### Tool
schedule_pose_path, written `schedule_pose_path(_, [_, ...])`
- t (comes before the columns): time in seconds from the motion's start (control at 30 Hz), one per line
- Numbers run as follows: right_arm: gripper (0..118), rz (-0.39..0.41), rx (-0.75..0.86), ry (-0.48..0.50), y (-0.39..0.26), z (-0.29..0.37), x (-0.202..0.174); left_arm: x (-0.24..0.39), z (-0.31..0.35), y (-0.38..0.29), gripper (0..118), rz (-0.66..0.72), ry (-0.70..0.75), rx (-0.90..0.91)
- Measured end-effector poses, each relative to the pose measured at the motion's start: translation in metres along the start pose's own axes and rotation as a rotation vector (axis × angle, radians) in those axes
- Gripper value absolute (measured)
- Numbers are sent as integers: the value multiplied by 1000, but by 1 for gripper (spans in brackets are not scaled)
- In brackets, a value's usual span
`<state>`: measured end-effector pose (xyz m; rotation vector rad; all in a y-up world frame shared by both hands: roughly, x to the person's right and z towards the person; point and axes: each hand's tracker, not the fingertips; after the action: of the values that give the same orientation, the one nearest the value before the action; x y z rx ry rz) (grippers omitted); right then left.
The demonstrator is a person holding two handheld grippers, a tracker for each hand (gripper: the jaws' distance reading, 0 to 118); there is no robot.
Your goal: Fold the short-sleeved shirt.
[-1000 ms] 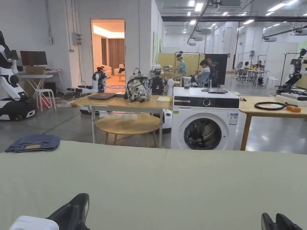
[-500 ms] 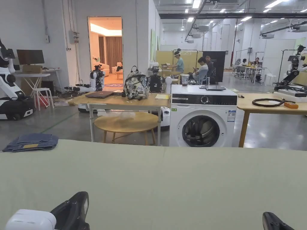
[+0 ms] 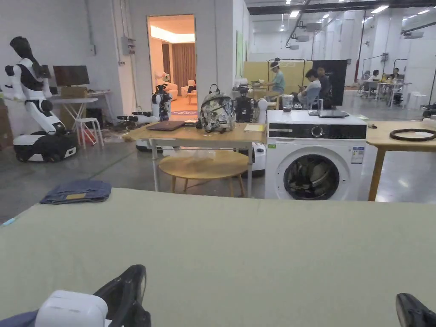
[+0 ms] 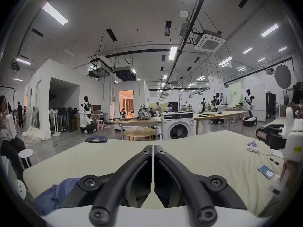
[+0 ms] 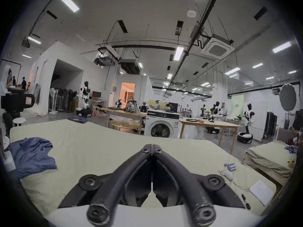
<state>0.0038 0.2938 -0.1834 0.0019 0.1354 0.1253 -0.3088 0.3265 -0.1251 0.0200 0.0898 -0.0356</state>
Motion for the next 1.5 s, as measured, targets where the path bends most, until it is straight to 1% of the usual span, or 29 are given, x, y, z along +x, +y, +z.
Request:
schedule_pose_path(0.07, [0, 1, -14, 15, 0, -3, -3, -5, 2, -1, 0, 16, 12, -3])
schedule_pose_path(0.17, [0, 19, -12, 25, -1, -9, -19, -26, 16, -4, 0, 111, 13, 5])
schedule_pose_path(0.2, [0, 10, -5, 69, -1, -11, -25, -33, 21, -3, 0, 107, 46, -9])
schedule_pose_path(0.23, [0, -36, -10, 137, -1, -14, -32, -40, 28, -4, 0, 88, 91, -16])
schedule_pose_path(0.3, [0, -95, -21, 224, -1, -20, -47, -55, 41, -5, 0, 57, 162, -23])
schedule_pose_path(0.37, [0, -158, 8, 343, -4, -22, -62, -74, 57, -6, 0, 65, 190, -25])
schedule_pose_path(0.4, [0, -168, 13, 367, -3, -22, -71, -83, 65, -7, 0, 67, 232, -38])
schedule_pose_path(0.43, [0, -157, -7, 380, -2, -24, -81, -94, 72, -8, 0, 74, 258, -56])
schedule_pose_path(0.53, [0, -70, -28, 410, -3, -31, -108, -121, 82, -13, 0, 63, 309, -112])
schedule_pose_path(0.57, [0, -58, -30, 425, -4, -31, -112, -131, 80, -16, 0, 53, 312, -150])
schedule_pose_path(0.6, [0, -56, -33, 458, -5, -29, -113, -142, 73, -20, 0, 37, 293, -238])
schedule_pose_path(0.63, [0, -70, -34, 469, -7, -27, -113, -154, 66, -27, 2, 24, 265, -309])
schedule_pose_path(0.67, [0, -82, -44, 483, -9, -26, -113, -164, 58, -37, 21, 21, 224, -353])
schedule_pose_path(0.7, [0, -93, -61, 492, -13, -25, -112, -179, 48, -49, 50, 32, 185, -399])
schedule_pose_path(0.73, [0, -89, -80, 495, -17, -25, -110, -191, 36, -62, 83, 47, 187, -449])
schedule_pose_path(0.77, [0, -81, -102, 492, -21, -24, -109, -202, 23, -74, 102, 59, 187, -499])
schedule_pose_path(0.83, [0, -38, -152, 471, -31, -21, -105, -227, -6, -105, 101, 109, 150, -628])
schedule_pose_path(0.9, [0, -29, -193, 450, -41, -19, -99, -247, -31, -130, 101, 183, 109, -641])
schedule_pose_path(0.93, [0, -30, -215, 448, -45, -18, -95, -253, -45, -142, 101, 208, 101, -693])
schedule_pose_path(1.07, [0, -69, -286, 406, -62, -16, -79, -272, -95, -188, 101, 181, 103, -793])
schedule_pose_path(1.1, [0, -83, -302, 393, -66, -16, -74, -275, -103, -202, 98, 210, 116, -826])
schedule_pose_path(1.13, [0, -91, -316, 386, -69, -16, -70, -276, -110, -215, 82, 239, 120, -860])
schedule_pose_path(1.17, [0, -91, -329, 380, -71, -16, -66, -275, -114, -225, 55, 263, 102, -908])
schedule_pose_path(1.2, [0, -86, -338, 370, -74, -13, -63, -268, -116, -235, 54, 214, 108, -942])
schedule_pose_path(1.23, [0, -79, -346, 353, -77, -12, -59, -257, -109, -229, 47, 102, 154, -881])
schedule_pose_path(1.3, [0, -75, -358, 336, -82, -10, -53, -253, -114, -219, 29, 117, 117, -894])
schedule_pose_path(1.37, [0, -81, -368, 327, -86, -9, -45, -248, -115, -215, 8, 120, 114, -908])
schedule_pose_path(1.47, [0, -93, -382, 303, -85, -6, -36, -256, -117, -214, 5, 256, 148, -892])
schedule_pose_path(1.5, [0, -100, -380, 295, -84, -4, -31, -271, -114, -215, 5, 361, 153, -865])
